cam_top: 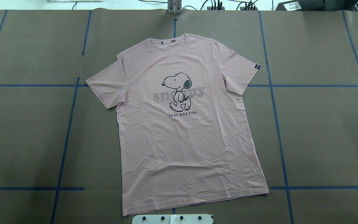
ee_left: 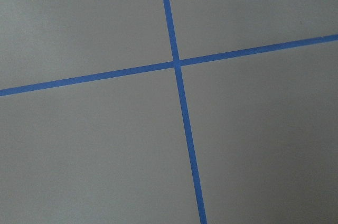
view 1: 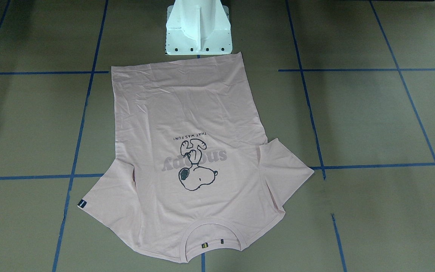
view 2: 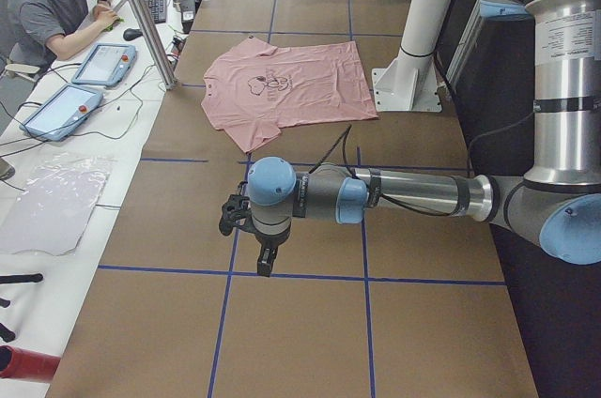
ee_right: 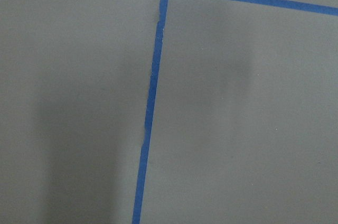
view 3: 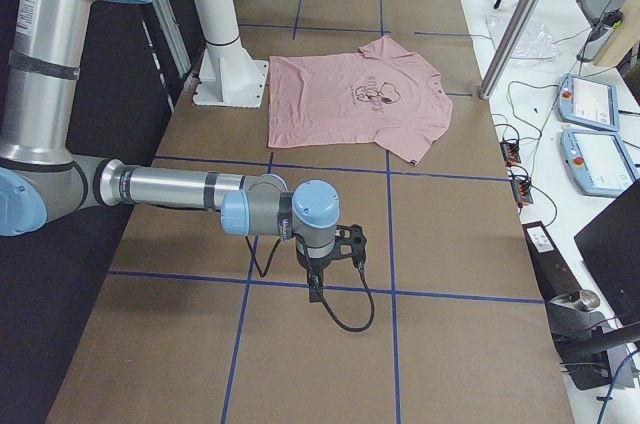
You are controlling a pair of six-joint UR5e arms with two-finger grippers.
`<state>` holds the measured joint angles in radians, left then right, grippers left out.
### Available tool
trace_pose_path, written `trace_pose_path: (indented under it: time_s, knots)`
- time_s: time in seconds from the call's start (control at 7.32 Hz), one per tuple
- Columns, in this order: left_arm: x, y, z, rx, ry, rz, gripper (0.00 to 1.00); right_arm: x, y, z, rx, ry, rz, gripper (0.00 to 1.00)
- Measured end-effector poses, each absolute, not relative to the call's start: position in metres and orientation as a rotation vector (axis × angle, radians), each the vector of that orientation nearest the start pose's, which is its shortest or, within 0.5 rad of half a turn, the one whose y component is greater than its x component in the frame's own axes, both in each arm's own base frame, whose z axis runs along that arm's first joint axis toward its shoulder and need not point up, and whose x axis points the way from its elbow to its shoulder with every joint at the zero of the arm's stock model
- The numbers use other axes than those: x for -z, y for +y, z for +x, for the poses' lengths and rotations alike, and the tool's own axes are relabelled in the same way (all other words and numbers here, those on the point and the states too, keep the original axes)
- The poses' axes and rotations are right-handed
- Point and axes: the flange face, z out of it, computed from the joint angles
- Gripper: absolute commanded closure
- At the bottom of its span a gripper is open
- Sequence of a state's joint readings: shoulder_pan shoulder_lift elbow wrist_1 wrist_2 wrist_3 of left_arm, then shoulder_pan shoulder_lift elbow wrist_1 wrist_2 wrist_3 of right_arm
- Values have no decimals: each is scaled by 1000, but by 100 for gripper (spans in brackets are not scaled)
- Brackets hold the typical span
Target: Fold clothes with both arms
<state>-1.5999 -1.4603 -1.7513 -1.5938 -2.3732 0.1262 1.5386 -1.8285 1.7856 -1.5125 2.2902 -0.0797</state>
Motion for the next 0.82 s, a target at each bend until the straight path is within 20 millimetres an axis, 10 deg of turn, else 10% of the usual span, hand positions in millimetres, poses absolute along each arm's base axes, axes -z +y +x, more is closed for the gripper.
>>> trace_pose_path:
  time_s: [0.82]
  knots:
    - [-607, -451, -75, -155, 783, 202, 0, -614, -420, 52, 143, -738, 133, 0]
